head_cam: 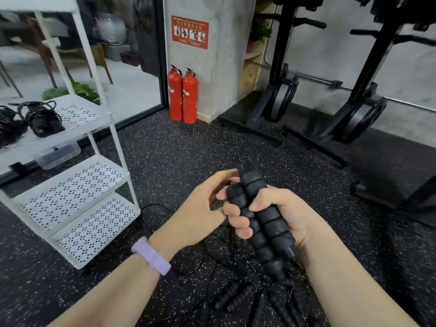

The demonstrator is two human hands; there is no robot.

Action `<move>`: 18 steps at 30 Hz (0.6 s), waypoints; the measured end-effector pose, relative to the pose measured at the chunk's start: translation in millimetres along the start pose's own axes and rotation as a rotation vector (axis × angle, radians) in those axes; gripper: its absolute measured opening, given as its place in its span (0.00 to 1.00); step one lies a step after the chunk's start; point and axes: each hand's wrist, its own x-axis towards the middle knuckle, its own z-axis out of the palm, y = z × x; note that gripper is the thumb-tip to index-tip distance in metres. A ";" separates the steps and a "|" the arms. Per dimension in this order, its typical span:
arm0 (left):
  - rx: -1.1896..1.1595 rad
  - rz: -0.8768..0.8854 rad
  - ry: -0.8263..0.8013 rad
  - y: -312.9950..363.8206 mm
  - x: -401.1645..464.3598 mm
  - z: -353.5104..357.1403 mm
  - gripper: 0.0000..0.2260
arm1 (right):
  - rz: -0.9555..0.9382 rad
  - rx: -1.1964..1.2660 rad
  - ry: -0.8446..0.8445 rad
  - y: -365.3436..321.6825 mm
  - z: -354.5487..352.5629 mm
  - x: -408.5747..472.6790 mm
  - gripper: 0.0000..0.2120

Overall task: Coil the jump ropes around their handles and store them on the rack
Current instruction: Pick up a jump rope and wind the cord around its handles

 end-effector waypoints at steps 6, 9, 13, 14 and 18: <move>-0.355 -0.268 0.098 1.4 8.3 10.9 0.24 | 0.030 -0.054 -0.083 -7.3 8.2 -1.5 0.23; -0.209 -0.287 0.206 -4.1 15.8 5.5 0.16 | 0.056 -0.109 0.044 0.3 3.7 -0.7 0.24; -0.221 -0.250 0.390 -5.3 32.2 -14.1 0.16 | 0.059 -0.152 0.197 14.7 -10.2 -5.0 0.26; -0.235 -0.237 0.429 -3.3 36.4 -18.9 0.15 | 0.075 -0.190 0.202 18.0 -12.2 -5.4 0.25; -0.226 -0.233 0.506 5.1 47.8 -34.7 0.12 | 0.145 -0.284 0.155 31.6 -12.6 -3.2 0.18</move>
